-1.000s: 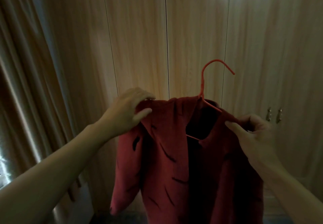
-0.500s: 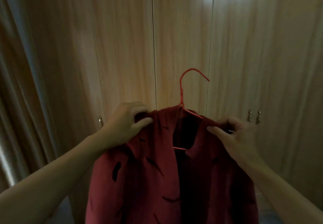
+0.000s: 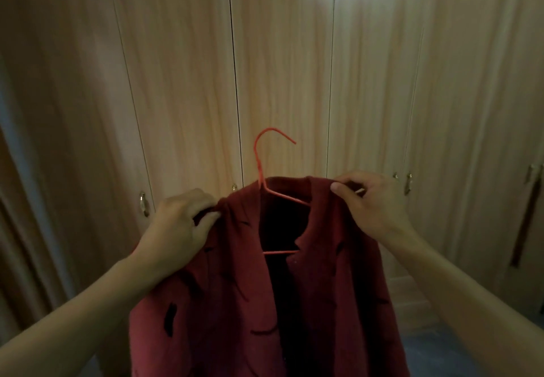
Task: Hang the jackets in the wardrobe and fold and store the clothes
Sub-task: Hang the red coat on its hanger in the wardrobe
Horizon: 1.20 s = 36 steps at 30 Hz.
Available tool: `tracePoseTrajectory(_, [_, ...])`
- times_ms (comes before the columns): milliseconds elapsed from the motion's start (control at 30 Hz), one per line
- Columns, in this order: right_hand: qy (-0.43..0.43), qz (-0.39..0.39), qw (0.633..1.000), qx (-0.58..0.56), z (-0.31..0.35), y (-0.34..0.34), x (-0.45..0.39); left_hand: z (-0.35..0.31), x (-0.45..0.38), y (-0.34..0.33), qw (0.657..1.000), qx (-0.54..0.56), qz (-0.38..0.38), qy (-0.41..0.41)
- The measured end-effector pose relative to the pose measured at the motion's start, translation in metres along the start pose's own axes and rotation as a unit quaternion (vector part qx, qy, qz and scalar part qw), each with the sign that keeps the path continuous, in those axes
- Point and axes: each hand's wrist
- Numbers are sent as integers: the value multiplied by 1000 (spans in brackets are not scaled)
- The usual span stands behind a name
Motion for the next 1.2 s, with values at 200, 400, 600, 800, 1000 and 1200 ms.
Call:
tracePoseTrajectory(200, [93,-20,995,-44,37,-38,0,-16,5,-18,998,46,-38,17])
tracePoseTrajectory(400, [72,103,991,43,17,-45,-9,-2,11,-7,987,60,-125,85])
tracePoseTrajectory(600, [97,168,977,90,7,-53,-10,10,18,-4,989,60,-112,73])
tracePoseTrajectory(800, [50,90,995,-11,0,-82,2,33,18,10,997,63,-8,43])
tracePoseTrajectory(1000, [-7,44,997,-65,6,-102,6,75,26,32,993,70,79,54])
tracePoseTrajectory(1200, [-17,38,996,-75,5,-129,2,87,28,13,996,77,39,38])
Point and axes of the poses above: each hand's wrist, its own x-axis away from the middle knuckle, its own y-axis out of the back of the hand, z = x × y, and after that the axes turned 2 degrees about -x, right-handed
